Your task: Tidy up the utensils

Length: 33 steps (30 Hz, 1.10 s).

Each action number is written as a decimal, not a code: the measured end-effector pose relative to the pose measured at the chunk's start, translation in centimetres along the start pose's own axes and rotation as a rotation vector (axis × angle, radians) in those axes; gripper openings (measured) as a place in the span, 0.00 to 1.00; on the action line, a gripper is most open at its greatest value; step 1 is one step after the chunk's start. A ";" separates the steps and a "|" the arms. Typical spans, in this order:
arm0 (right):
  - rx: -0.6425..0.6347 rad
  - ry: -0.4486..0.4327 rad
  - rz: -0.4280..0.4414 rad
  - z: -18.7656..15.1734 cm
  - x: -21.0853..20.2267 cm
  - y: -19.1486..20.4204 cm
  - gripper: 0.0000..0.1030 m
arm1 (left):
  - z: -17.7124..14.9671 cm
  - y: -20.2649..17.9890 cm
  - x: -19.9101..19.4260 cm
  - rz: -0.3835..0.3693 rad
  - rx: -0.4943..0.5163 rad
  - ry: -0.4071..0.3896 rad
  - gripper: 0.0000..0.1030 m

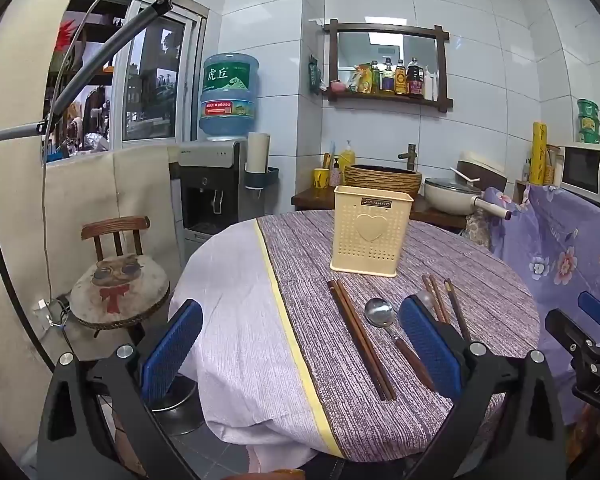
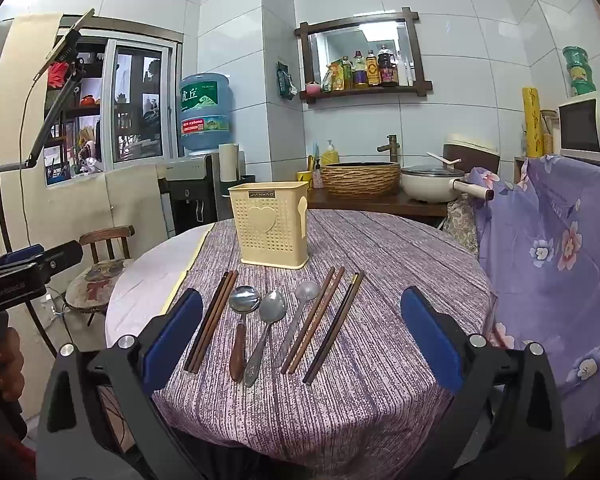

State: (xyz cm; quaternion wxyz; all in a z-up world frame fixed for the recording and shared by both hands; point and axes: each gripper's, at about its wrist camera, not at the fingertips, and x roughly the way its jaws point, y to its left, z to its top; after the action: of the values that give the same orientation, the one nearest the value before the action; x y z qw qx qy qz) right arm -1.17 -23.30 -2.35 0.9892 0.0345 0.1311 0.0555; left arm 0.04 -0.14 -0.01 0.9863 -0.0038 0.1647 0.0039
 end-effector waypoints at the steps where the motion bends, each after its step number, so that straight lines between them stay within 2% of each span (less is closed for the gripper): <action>1: -0.002 -0.001 0.000 0.0 0.0 0.0 0.95 | 0.0 0.1 0.0 -0.002 -0.007 0.002 0.95; 33: 0.005 0.000 0.001 0.2 0.1 -0.1 0.95 | 0.0 -0.1 0.0 0.003 -0.014 -0.001 0.95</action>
State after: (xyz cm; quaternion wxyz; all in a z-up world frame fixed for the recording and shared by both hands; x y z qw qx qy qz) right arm -0.99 -23.43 -2.25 0.9891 0.0371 0.1311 0.0557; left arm 0.03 -0.29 -0.04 0.9864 -0.0103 0.1641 0.0064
